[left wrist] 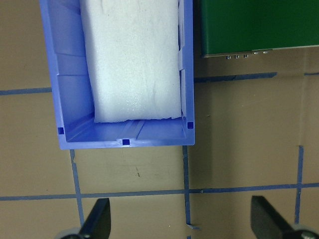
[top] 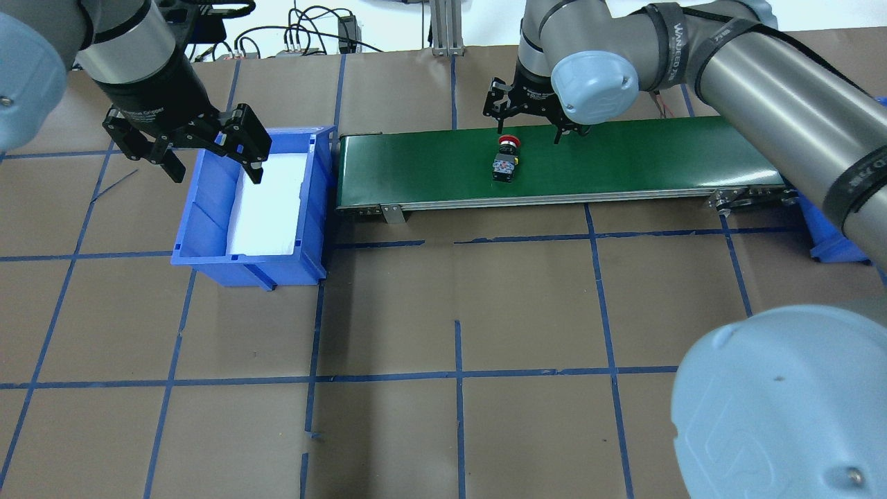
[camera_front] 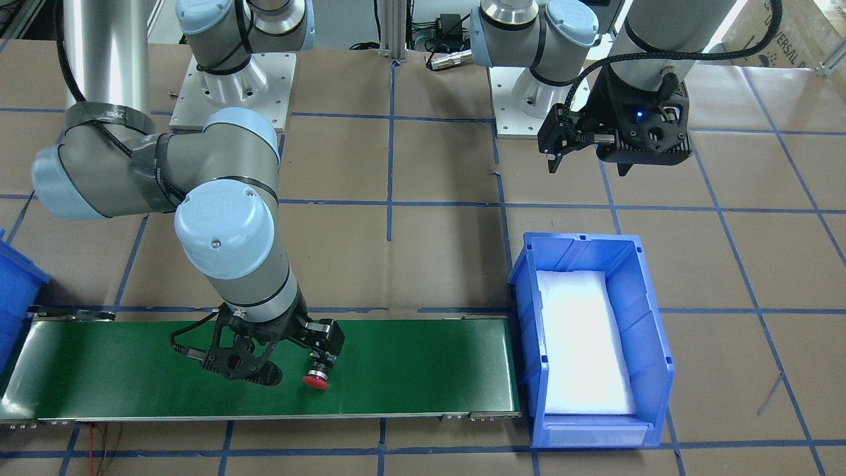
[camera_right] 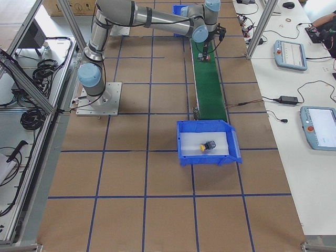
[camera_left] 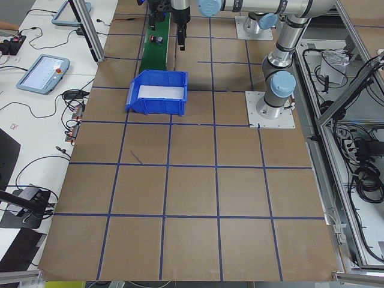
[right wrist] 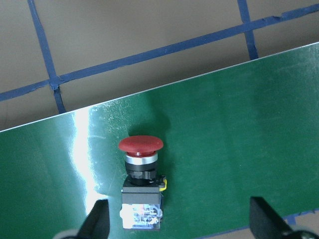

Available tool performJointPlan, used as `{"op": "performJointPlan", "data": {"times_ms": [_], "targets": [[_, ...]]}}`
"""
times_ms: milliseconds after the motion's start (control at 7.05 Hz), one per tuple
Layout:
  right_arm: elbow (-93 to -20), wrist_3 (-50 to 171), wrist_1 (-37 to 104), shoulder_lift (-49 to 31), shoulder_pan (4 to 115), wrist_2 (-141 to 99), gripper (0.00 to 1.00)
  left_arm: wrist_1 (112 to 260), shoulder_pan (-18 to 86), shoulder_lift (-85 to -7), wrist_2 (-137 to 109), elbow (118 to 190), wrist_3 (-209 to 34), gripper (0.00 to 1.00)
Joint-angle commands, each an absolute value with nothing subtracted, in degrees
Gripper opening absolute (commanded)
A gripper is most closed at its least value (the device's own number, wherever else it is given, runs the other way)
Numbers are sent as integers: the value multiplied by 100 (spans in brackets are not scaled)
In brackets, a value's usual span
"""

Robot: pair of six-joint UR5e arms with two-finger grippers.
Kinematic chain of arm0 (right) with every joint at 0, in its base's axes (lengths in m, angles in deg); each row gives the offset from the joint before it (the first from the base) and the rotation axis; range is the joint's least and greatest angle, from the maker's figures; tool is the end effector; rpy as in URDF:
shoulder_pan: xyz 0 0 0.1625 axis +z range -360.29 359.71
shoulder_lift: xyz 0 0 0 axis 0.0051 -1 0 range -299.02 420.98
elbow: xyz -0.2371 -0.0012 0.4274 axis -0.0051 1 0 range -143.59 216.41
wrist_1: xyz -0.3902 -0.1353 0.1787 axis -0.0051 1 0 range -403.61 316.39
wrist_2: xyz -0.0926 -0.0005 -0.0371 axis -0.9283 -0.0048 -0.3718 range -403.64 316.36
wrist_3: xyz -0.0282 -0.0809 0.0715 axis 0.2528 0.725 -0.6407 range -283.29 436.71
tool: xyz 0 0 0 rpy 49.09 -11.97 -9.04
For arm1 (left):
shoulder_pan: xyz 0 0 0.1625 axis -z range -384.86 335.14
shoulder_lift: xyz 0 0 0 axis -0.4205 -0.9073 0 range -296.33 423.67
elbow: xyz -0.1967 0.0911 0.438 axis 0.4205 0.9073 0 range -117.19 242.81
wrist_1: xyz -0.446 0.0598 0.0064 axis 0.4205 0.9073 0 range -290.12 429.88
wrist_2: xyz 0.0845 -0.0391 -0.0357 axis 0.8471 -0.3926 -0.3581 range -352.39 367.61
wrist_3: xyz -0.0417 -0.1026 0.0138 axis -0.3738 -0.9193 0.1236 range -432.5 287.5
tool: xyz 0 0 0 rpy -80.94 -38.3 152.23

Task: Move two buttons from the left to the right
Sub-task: 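Lower the right gripper and grasp the red button on the belt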

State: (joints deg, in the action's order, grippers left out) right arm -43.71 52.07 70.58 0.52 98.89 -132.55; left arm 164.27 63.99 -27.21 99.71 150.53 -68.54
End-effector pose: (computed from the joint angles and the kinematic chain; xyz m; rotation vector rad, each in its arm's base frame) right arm 0.2540 -0.7227 0.3398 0.4154 3.0705 -0.1085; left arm -0.1186 -0.5335 0.5451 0.0779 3.1051 0.0836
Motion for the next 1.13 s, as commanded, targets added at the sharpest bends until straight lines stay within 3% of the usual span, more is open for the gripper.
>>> {"op": "performJointPlan", "data": {"times_ms": [0, 567, 709, 851, 992], "targets": [[-4672, 4868, 7573, 200, 9911, -13259, 100, 16427, 6399, -2721, 9972, 15053, -6855, 100], [-4831, 4763, 7715, 324, 9911, -13346, 96, 16427, 6391, -2721, 9972, 15053, -6855, 100], [-4849, 4666, 7707, 332, 9911, -13346, 85, 16427, 6391, -2721, 9972, 15053, -6855, 100], [-4953, 4543, 7707, 332, 9911, -13346, 61, 16427, 6391, -2721, 9972, 15053, -6855, 100], [-4963, 4386, 7689, 332, 9911, -13338, 22, 16427, 6391, -2721, 9972, 15053, -6855, 100]]}}
